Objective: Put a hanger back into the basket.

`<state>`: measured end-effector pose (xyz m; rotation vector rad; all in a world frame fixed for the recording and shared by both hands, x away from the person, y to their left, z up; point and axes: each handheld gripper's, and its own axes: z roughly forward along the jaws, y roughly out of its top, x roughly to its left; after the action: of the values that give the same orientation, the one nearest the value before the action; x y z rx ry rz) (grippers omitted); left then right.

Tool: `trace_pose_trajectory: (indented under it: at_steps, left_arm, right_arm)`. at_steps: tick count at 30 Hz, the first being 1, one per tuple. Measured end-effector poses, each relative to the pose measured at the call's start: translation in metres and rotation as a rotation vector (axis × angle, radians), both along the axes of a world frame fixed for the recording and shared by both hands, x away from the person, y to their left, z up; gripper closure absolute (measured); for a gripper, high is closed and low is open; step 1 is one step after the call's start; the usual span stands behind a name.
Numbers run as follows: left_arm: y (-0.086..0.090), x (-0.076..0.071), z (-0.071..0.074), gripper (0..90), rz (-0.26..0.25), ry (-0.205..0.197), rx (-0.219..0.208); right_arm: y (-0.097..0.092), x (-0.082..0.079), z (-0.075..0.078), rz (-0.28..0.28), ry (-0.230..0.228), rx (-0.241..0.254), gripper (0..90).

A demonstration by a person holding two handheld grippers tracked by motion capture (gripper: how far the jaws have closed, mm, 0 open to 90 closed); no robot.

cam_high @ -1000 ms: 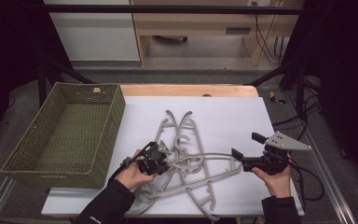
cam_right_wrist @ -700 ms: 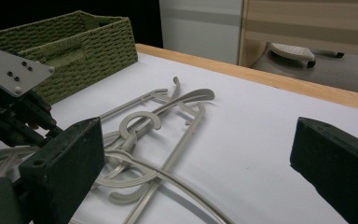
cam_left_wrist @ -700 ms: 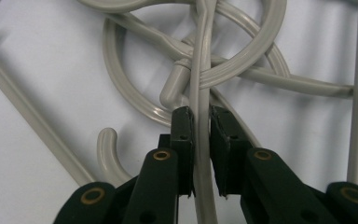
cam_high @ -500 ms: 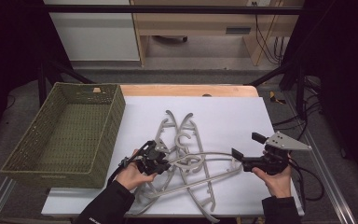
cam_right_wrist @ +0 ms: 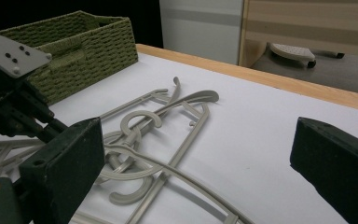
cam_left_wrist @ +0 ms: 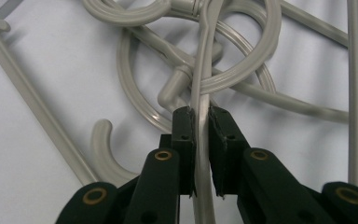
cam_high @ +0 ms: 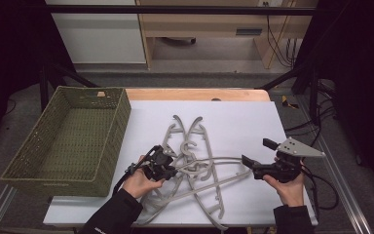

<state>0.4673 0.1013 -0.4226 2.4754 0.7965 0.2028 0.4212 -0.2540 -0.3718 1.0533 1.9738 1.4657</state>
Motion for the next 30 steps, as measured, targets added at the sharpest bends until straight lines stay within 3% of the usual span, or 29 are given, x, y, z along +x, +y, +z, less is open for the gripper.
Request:
trace_pose_trajectory:
  at_steps: [8, 16, 20, 21, 25, 30]
  left_arm:
    - [0.001, -0.007, -0.01, 81.2, -0.009, -0.002, 0.012]
    - [0.001, -0.012, -0.011, 80.0, -0.033, -0.011, 0.021]
    - [-0.001, -0.012, -0.014, 71.5, -0.047, 0.008, 0.057]
    - [-0.002, -0.013, -0.016, 72.5, -0.049, 0.008, 0.077]
    - [-0.003, -0.012, -0.018, 79.3, -0.03, 0.0, 0.078]
    - [-0.003, -0.013, -0.017, 80.8, -0.02, -0.007, 0.091]
  right_arm:
    - [0.0, -0.001, 0.001, -0.005, -0.003, 0.006, 3.3]
    - [0.001, 0.0, 0.0, 0.004, 0.002, -0.002, 3.3]
    - [0.001, -0.001, 0.0, 0.001, 0.001, 0.0, 3.3]
    - [0.001, -0.001, 0.0, 0.001, 0.002, 0.001, 3.3]
    - [0.001, 0.0, 0.0, 0.007, 0.001, -0.006, 3.2]
    - [0.001, 0.0, 0.0, 0.0, 0.001, 0.001, 3.2]
